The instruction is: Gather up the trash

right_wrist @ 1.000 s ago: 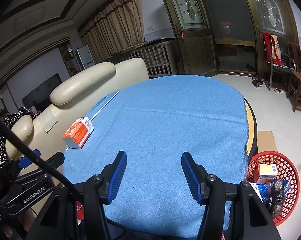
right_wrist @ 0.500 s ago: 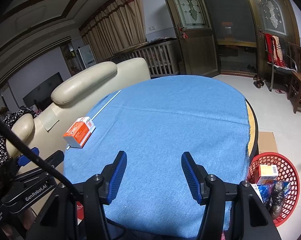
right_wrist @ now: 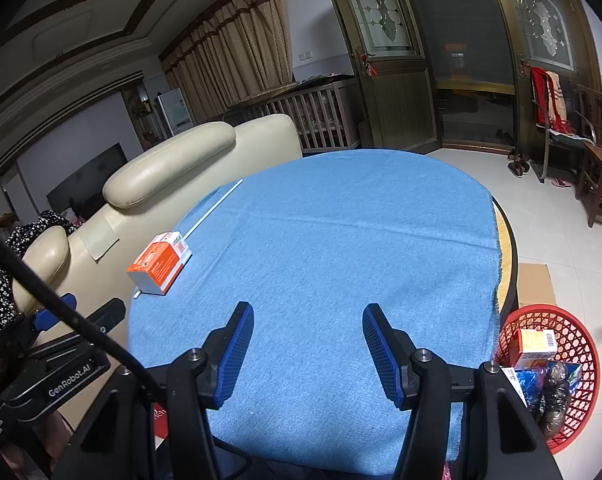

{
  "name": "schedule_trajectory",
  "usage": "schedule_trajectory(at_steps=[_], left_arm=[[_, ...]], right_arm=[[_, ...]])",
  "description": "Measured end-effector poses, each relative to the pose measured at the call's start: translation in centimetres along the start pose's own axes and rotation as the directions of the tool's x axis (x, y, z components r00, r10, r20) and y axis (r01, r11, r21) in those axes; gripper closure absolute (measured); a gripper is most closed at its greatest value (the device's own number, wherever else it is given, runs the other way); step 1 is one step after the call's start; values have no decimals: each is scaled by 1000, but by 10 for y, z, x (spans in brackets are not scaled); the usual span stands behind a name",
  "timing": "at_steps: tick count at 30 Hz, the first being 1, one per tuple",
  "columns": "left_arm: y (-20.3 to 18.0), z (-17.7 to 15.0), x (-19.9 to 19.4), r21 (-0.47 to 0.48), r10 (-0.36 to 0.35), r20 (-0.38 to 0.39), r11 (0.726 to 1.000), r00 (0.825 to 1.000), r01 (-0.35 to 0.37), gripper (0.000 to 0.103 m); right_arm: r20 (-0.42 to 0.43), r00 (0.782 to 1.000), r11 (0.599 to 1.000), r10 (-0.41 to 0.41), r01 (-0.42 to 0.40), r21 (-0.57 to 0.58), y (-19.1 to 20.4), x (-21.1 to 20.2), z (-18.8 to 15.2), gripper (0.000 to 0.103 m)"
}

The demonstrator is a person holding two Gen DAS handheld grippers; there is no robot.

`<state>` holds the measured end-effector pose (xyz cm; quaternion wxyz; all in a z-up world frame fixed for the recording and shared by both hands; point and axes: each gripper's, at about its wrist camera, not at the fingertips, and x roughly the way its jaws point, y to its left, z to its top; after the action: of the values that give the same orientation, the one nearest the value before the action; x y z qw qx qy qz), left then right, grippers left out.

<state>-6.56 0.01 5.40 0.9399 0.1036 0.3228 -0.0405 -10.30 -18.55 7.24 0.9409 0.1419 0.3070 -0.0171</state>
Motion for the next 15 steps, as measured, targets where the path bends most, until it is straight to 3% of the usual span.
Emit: schedule_trajectory(at_steps=[15], left_arm=[[1, -2, 3, -1, -4, -16, 1000, 1000, 4, 25]], right_arm=[[-6, 1000, 1000, 5, -5, 6, 0, 1, -1, 42]])
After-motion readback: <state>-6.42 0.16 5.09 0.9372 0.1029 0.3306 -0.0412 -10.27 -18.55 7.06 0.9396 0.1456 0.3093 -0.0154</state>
